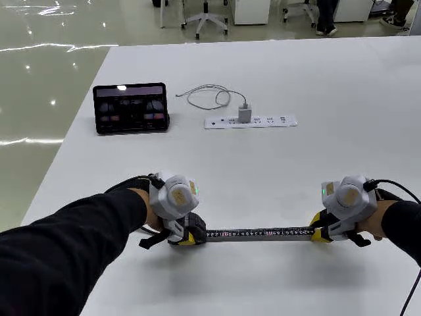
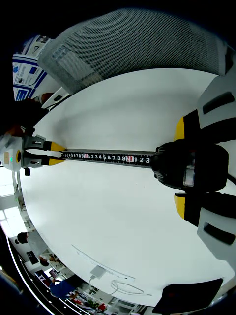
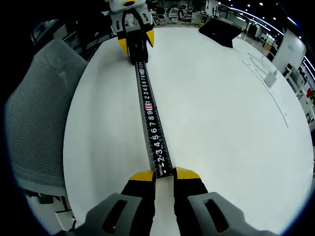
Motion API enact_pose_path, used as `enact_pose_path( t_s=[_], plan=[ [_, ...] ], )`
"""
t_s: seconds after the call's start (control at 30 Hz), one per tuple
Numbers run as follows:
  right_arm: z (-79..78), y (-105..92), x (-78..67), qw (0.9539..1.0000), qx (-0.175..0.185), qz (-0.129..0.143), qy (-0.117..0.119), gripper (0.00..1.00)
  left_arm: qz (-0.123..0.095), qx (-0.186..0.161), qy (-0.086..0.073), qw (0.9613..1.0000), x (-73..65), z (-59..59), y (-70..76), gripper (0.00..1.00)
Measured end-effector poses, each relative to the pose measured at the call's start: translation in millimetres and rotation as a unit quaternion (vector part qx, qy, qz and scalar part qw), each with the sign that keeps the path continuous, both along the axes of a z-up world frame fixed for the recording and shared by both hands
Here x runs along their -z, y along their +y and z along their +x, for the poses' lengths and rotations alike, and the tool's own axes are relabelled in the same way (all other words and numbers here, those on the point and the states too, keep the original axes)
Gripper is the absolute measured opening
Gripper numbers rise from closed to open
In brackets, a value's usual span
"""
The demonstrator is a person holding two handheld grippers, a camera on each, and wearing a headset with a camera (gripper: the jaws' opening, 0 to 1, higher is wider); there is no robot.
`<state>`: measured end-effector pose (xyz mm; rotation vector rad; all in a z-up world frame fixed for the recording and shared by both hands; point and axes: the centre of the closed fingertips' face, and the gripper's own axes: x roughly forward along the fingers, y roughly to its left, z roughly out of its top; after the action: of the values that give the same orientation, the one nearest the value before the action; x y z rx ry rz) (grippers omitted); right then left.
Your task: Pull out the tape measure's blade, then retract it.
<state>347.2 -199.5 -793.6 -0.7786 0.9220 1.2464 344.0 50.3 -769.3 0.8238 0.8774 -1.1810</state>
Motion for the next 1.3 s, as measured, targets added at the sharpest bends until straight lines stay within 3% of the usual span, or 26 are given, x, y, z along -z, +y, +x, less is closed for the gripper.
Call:
enact_pose_path(
  t_s=[0.17,0.6,0.83,0.93,1.2,1.23,1.27,1.3],
  plan=[
    [0.0,1.1,1.1,0.9999,-0.006,-0.013,0.007,0.09,-0.001,-0.001,-0.001,1.0,-0.2,0.1,-0.1,0.34],
    [0.2,0.4,1.2,0.9998,-0.006,-0.016,0.009,0.1,-0.003,-0.002,0.0,1.0,0.0,0.7,-0.4,0.34],
    [0.3,1.3,2.3,0.9987,-0.026,-0.044,0.008,0.1,-0.003,-0.002,0.003,1.0,0.5,0.9,-0.7,0.34],
    [0.7,0.6,2.6,0.9984,-0.032,-0.046,0.005,0.11,-0.015,-0.011,0.014,0.9997,-0.8,2.7,-1.1,0.35],
    [1.8,0.9,2.2,0.9974,-0.021,-0.069,0.003,0.12,0.011,0.02,0.024,0.9995,0.8,0.3,-1.7,0.35],
    [2.6,1.3,1.8,0.997,-0.033,-0.07,-0.007,0.12,0.011,0.024,0.022,0.9994,0.7,0.1,-1.7,0.35],
    [5.3,7.6,-0.5,0.9965,-0.059,-0.052,-0.03,0.13,0.01,0.024,0.022,0.9994,-0.1,-0.1,-1.5,0.35],
    [3.3,8.5,-1.6,0.9972,-0.051,-0.048,-0.027,0.15,0.009,0.025,0.024,0.9994,-1.7,-0.6,-1.1,0.35]
  ],
)
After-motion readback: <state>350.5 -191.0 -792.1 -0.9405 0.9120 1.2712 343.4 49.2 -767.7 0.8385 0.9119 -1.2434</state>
